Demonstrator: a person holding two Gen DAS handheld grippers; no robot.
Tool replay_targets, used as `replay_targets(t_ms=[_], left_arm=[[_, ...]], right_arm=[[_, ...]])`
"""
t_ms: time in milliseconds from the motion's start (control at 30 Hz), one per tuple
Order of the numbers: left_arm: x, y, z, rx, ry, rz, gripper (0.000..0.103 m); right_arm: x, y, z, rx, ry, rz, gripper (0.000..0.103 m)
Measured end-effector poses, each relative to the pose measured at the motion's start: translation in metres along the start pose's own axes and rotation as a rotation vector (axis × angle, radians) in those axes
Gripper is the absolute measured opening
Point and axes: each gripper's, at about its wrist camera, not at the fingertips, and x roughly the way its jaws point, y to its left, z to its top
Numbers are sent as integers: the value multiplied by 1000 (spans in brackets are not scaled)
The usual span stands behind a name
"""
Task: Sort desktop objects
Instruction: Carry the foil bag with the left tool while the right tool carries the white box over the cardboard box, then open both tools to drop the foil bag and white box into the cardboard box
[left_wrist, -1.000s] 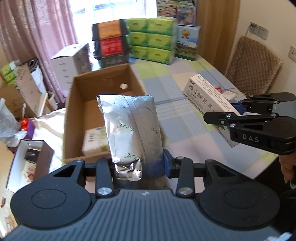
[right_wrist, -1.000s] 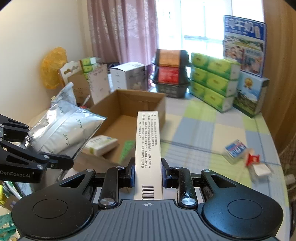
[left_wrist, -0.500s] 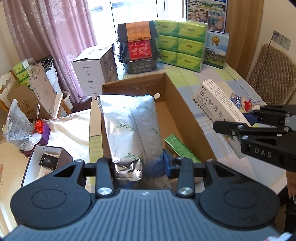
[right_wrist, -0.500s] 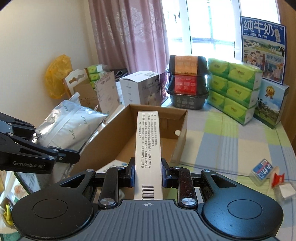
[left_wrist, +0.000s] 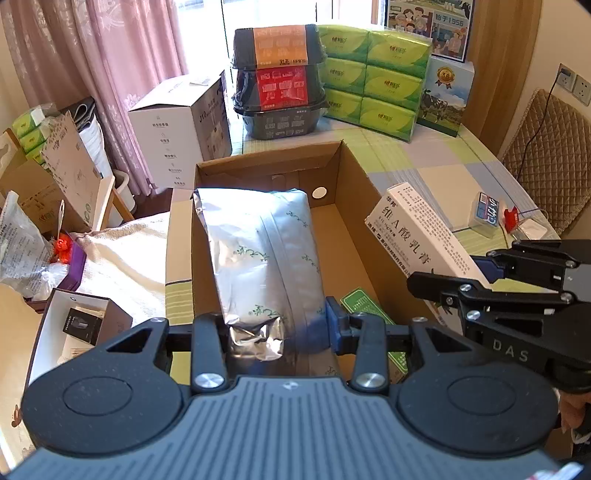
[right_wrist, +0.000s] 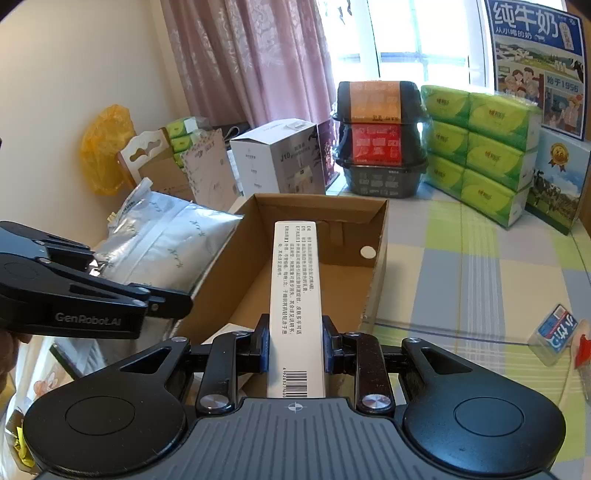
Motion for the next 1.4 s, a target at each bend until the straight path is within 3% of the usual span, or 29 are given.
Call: replay_targets(t_ms=[467, 833, 900, 967, 1400], left_arm=[[16, 17, 9, -43, -37, 0, 34], [2, 35, -14, -95, -58, 13, 34], [0, 36, -18, -103, -55, 13, 34], [-2, 36, -23, -108, -52, 10, 34], [-24, 7, -45, -143, -66, -27, 42]], right_arm=[[19, -5, 3, 37, 24, -5, 23], [30, 1, 5, 96, 4, 50, 24], [30, 0, 8, 112, -6, 64, 36], [27, -1, 10, 110, -17, 64, 41], [-27, -23, -20, 162, -20, 35, 44]])
